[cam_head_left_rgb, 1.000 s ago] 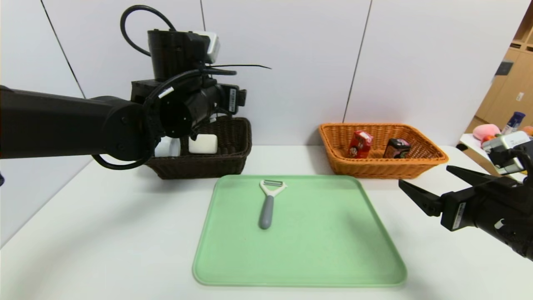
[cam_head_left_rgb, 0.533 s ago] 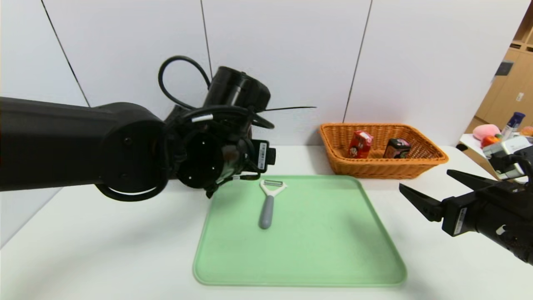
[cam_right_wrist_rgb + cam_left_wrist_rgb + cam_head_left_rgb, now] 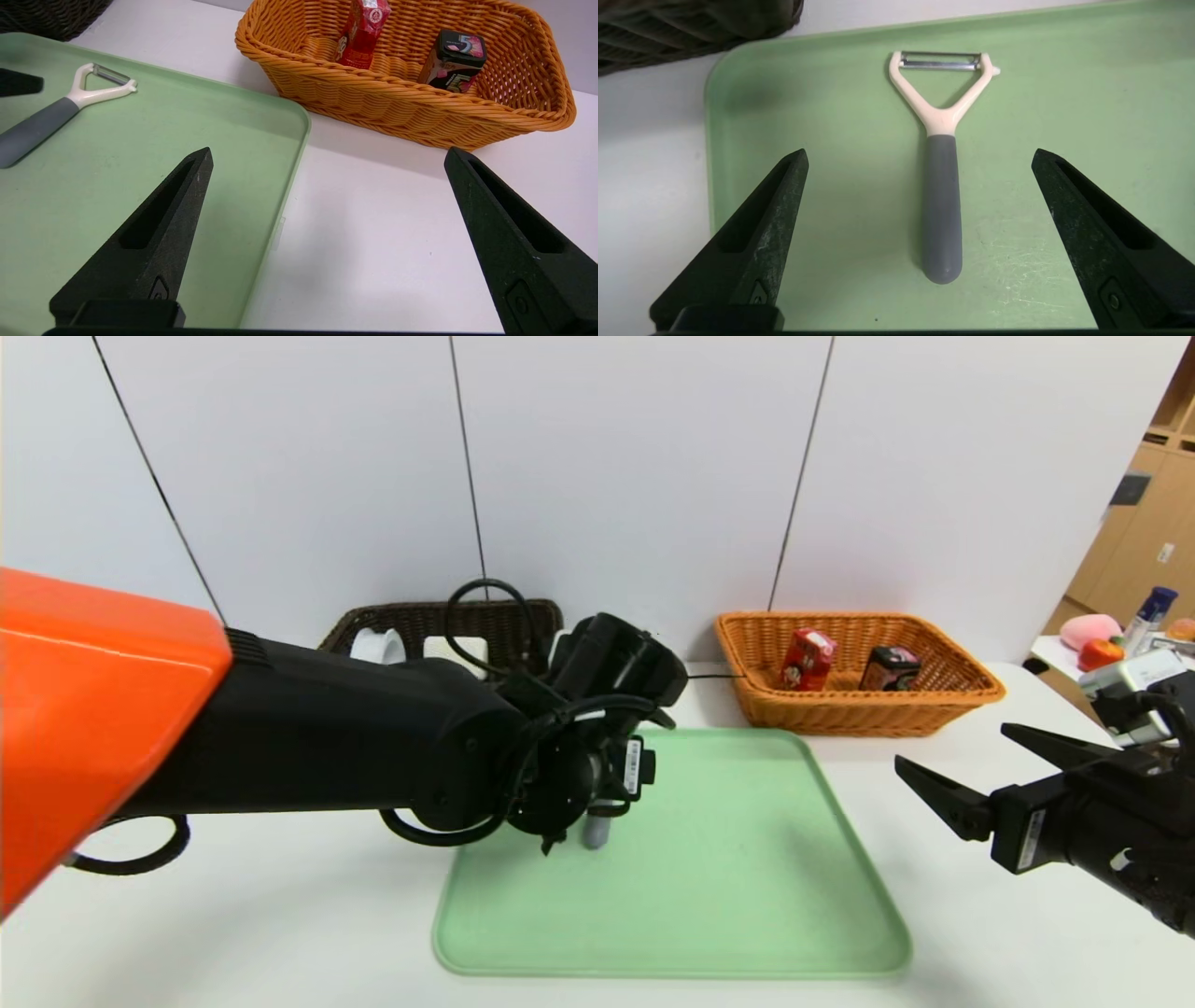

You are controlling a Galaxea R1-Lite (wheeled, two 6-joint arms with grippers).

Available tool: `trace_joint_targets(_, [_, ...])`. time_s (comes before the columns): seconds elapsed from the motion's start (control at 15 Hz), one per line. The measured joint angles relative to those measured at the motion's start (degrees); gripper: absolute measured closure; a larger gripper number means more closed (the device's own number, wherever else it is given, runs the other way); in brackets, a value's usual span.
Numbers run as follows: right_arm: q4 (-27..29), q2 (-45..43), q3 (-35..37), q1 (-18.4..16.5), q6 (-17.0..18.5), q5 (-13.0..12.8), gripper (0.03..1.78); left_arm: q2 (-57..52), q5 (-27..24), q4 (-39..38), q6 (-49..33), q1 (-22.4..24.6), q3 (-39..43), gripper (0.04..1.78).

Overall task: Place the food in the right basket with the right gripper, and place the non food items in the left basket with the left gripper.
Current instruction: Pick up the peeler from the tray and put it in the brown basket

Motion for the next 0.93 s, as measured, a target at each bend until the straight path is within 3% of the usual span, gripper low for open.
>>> trace_joint_targets(0.27, [0.0, 0.0, 0.1, 0.0, 0.2, 0.0, 0.10, 4.8, 4.5, -0.1, -1.5, 0.0, 0.3, 0.13])
trace_joint_targets(0.93, [0.0, 0.2, 0.4, 0.0, 0.3, 0.0, 0.10, 8.1, 4.9, -1.9, -2.0, -0.3, 0.9, 0.13])
